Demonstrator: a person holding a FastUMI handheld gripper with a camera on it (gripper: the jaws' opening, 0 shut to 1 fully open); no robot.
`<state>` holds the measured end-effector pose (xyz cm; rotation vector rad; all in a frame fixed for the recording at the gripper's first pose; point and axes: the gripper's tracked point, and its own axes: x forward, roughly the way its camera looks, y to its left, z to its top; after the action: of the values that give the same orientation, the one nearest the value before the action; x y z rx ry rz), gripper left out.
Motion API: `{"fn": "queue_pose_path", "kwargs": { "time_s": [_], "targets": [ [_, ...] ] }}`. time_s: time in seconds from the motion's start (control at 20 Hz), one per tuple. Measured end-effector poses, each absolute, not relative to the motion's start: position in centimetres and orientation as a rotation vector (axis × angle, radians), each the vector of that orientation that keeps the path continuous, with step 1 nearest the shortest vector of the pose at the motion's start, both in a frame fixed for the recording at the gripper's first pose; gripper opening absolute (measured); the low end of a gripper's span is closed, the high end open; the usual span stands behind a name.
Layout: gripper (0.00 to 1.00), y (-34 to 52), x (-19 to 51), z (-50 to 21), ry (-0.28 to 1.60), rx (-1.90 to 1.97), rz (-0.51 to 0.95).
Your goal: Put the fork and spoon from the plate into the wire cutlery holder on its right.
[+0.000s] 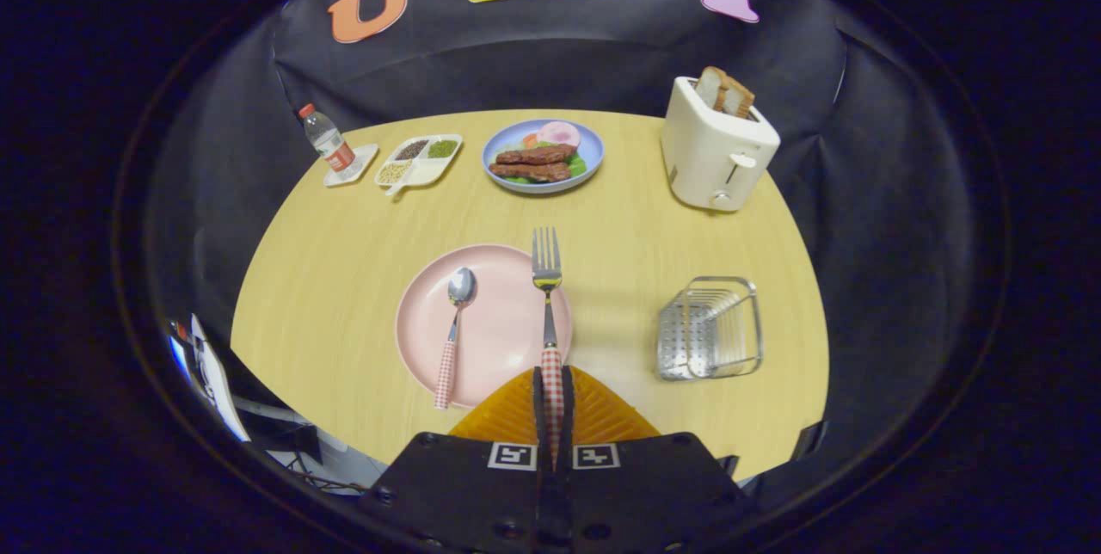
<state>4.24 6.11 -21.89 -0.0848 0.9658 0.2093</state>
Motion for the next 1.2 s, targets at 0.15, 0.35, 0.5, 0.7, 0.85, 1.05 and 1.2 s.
{"fn": "queue_pose_path", "kwargs": {
  "time_s": [0.15, 0.35, 0.5, 0.7, 0.85, 1.05, 1.2],
  "targets": [
    [0.01, 1.2, 3.7, -18.6, 1.029, -0.083, 0.18],
    [0.01, -3.6, 2.6, -17.0, 1.174, -0.033, 0.16],
    [0.01, -6.0, 2.8, -17.9, 1.296, 0.016, 0.114],
    [0.0, -6.9, 3.4, -19.7, 1.45, 0.038, 0.108],
    [0.01, -6.9, 4.5, -21.4, 1.538, 0.05, 0.103],
    [0.01, -6.7, 5.7, -22.9, 1.629, 0.068, 0.086],
    [0.01, -6.2, 6.4, -23.6, 1.663, 0.068, 0.094]
  ]
}}
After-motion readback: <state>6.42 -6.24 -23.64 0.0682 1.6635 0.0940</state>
